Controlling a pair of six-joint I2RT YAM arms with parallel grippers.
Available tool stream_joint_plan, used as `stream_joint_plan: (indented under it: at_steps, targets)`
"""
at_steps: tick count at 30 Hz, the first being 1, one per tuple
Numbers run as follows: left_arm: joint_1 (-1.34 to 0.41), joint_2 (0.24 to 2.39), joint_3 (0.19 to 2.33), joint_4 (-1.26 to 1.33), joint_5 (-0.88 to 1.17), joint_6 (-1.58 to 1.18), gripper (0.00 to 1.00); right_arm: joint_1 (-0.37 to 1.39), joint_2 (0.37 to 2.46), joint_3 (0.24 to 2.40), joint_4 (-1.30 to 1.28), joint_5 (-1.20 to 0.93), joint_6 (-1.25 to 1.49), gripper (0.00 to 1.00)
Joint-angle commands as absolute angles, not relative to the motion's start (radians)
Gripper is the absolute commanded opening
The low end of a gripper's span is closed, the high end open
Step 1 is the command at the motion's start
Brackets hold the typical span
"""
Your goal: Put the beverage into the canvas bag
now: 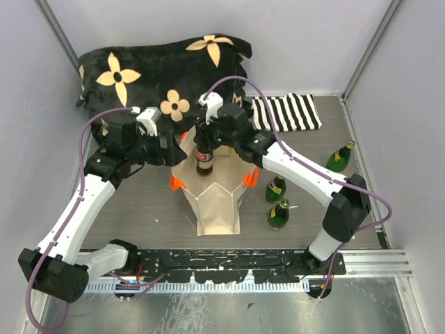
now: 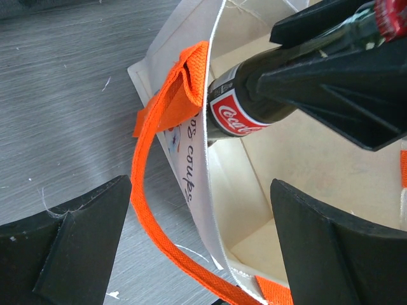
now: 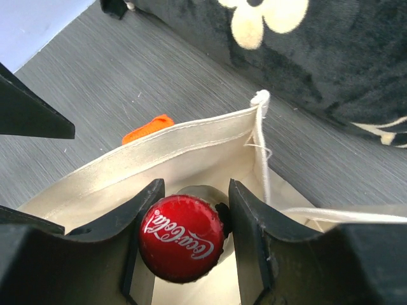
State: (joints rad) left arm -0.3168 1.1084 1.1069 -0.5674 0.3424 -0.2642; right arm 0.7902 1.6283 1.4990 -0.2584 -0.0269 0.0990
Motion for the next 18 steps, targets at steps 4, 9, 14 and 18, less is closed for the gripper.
stream_joint_plan:
  at_steps: [4, 9, 14, 18]
  targets:
    - [-0.314, 1.114, 1.092, -0.551, 0.357, -0.262, 0.98, 0.823, 1.601, 1.495, 0.044, 0.011, 0.021, 0.01]
    - [-0.313, 1.119, 1.092, -0.547, 0.360, -0.261, 0.98, 0.824, 1.616, 1.460, 0.062, 0.039, -0.016, 0.01]
    - [-0.314, 1.125, 1.095, -0.543, 0.360, -0.263, 0.98, 0.824, 1.629, 1.412, 0.099, 0.069, -0.035, 0.01]
    - [-0.315, 1.130, 1.098, -0.540, 0.365, -0.266, 0.98, 0.820, 1.641, 1.357, 0.156, 0.086, -0.025, 0.01]
